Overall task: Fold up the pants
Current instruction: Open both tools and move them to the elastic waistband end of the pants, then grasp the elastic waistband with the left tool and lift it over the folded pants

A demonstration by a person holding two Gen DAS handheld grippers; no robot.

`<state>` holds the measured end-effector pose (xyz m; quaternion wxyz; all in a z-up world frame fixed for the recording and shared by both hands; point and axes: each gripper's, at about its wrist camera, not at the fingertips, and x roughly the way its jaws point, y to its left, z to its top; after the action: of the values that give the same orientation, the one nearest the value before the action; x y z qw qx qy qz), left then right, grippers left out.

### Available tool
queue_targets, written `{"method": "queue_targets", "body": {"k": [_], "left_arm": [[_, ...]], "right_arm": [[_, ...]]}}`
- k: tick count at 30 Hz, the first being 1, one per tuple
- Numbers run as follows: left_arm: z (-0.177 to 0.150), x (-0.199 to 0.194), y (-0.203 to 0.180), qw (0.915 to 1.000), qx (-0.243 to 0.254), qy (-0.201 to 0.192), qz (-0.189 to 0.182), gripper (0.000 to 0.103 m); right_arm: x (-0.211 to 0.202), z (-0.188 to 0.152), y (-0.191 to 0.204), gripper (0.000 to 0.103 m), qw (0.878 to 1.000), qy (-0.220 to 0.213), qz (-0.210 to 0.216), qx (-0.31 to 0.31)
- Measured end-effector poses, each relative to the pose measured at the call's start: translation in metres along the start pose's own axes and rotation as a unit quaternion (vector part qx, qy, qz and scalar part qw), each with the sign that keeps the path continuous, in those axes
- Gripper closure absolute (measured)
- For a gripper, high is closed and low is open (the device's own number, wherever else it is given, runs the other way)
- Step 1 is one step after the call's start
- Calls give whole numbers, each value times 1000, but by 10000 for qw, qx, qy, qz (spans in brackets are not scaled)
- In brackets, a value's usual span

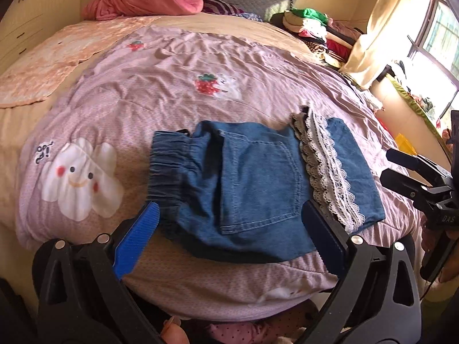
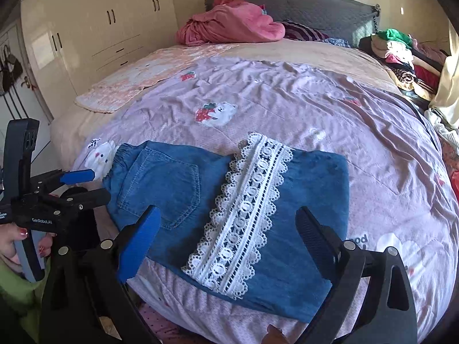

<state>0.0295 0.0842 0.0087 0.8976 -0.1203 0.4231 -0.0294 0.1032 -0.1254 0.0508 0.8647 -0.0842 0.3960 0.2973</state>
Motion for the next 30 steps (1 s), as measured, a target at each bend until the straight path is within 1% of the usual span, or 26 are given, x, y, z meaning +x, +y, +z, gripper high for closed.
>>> {"method": "queue_targets", "body": {"k": [5,9,14,17,21,23,26,30], "left_arm": [[-2,-3,37,9992,-367,-38,119,10],[-7,-1,60,9980,-609,18,176,10],[-15,9,78,9965,-811,177,61,10],[-21,16,80,9961,-835,275,-87,10],[-24,22,73,9963,-744,259,-344,10],[-25,26,70,9962,-719,264,-409,10],[-24,33,69,9960,-718,295,-440,20],[-23,42,68,9959,-691,341,-476,23]], "right_arm": [[17,21,24,8,9993,49,141,-330],[37,37,40,8,9977,180,336,-552],[66,56,61,8,9933,441,711,-803],[84,65,76,8,9892,590,847,-1045],[107,76,93,8,9820,807,1096,-1307],[117,81,101,8,9782,900,1197,-1442],[133,87,111,9,9719,1056,1386,-1579],[155,93,126,9,9617,1324,1643,-1753]]}}
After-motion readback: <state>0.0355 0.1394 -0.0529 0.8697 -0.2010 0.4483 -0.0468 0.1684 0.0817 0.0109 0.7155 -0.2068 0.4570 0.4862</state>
